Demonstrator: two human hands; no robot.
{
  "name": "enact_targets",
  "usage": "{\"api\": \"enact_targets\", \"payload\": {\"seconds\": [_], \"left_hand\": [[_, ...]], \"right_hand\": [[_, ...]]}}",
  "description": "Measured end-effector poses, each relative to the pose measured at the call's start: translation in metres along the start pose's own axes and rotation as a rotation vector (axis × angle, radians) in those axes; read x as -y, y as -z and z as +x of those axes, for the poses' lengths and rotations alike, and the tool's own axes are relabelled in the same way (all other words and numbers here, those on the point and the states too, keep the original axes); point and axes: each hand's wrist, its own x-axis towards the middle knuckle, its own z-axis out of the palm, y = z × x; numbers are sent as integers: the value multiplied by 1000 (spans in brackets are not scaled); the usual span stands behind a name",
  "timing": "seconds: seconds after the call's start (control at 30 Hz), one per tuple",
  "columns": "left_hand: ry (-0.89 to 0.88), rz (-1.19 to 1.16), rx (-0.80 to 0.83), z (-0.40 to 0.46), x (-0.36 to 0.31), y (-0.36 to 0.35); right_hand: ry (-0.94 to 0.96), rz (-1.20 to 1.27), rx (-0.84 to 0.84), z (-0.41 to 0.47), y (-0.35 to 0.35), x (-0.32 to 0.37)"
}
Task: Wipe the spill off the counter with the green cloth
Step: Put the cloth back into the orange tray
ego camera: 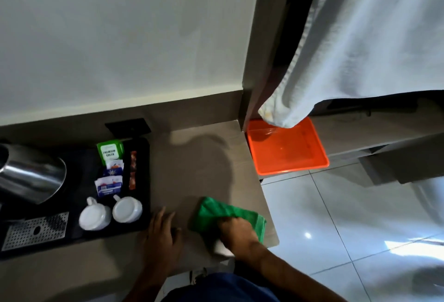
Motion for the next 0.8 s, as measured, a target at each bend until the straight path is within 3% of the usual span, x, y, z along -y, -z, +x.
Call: {"api": "enact_targets", "payload": {"seconds": [0.13,0.2,0.3,0.4,0.57,0.8], "left_hand": [[20,-35,-55,16,-26,10],[10,-38,-68,24,-41,11],[-21,-48,-79,33,-63,11],[-42,-41,-63,37,-81,8],[-119,40,-42,40,-103,3],[-60,122,-29,57,-126,8]], "right_hand": [[-145,826,-192,-4,46,-63],[-329,1277,-213,1,66,-101],[-447,1623,-181,11,98,-148],[-373,1692,-309,31,129,-182],[-297,1649,-350,84,169,-207],[-567,994,-240,120,156,-235]]}}
